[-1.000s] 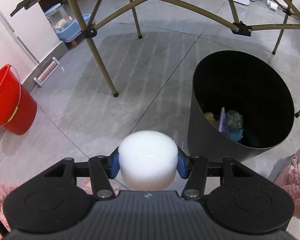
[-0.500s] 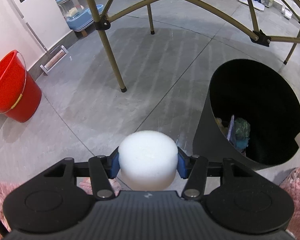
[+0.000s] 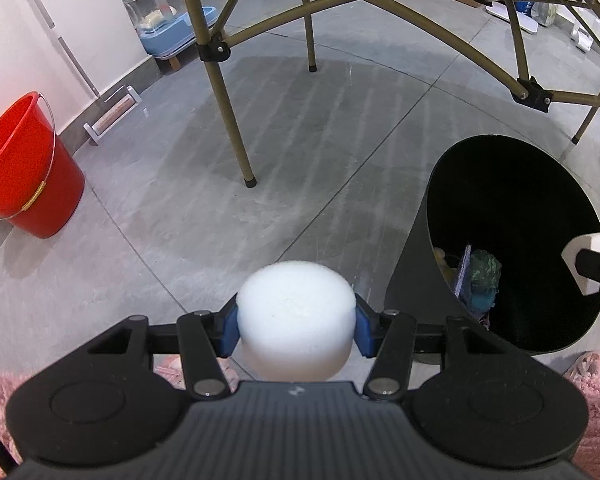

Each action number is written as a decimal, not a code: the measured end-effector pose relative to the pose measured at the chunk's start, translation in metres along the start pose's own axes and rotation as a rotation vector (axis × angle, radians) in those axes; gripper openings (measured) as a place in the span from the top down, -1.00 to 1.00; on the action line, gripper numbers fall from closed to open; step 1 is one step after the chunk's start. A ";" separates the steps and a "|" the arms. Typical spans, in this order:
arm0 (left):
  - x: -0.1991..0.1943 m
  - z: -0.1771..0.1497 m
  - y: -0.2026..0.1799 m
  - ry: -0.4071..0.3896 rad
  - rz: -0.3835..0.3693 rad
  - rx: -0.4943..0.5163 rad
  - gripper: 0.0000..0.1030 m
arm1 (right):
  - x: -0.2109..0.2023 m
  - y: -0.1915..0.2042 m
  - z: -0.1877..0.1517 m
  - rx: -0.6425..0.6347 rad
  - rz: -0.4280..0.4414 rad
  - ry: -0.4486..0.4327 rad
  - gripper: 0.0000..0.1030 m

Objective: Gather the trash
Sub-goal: 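Lower the right tool into the bin and open it to drop the foam block, then move the left tool over the bin and open it to drop the foam cylinder, then move both tools back toward the table, then close the right tool on the lilac fuzzy cloth, then close the left tool on the pink-and-cream sponge, then lift the pink sponge and lilac cloth off the table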

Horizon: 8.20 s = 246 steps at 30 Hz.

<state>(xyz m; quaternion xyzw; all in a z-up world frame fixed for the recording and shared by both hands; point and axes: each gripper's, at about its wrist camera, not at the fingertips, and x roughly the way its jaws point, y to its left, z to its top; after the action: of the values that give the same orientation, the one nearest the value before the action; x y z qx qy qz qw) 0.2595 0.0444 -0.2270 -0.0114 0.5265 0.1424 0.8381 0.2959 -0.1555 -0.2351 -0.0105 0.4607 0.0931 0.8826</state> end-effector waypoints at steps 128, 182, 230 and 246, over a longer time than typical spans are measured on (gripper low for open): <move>-0.038 0.047 -0.122 -0.183 -0.150 0.104 -0.99 | -0.054 -0.141 -0.001 0.357 -0.197 -0.119 -1.00; -0.112 0.319 -0.121 -0.693 -0.218 0.172 -1.00 | -0.038 -0.128 0.325 -0.005 -0.125 -0.503 -1.00; -0.028 0.394 -0.254 -0.541 -0.356 0.354 -1.00 | 0.002 -0.274 0.314 0.222 -0.159 -0.444 0.35; -0.007 0.385 -0.262 -0.464 -0.348 0.325 -0.46 | 0.005 -0.272 0.313 0.234 -0.159 -0.447 0.35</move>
<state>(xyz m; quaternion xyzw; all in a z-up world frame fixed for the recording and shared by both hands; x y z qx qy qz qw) 0.6605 -0.1433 -0.0834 0.0654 0.3278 -0.0902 0.9382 0.5997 -0.3890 -0.0772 0.0763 0.2595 -0.0305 0.9622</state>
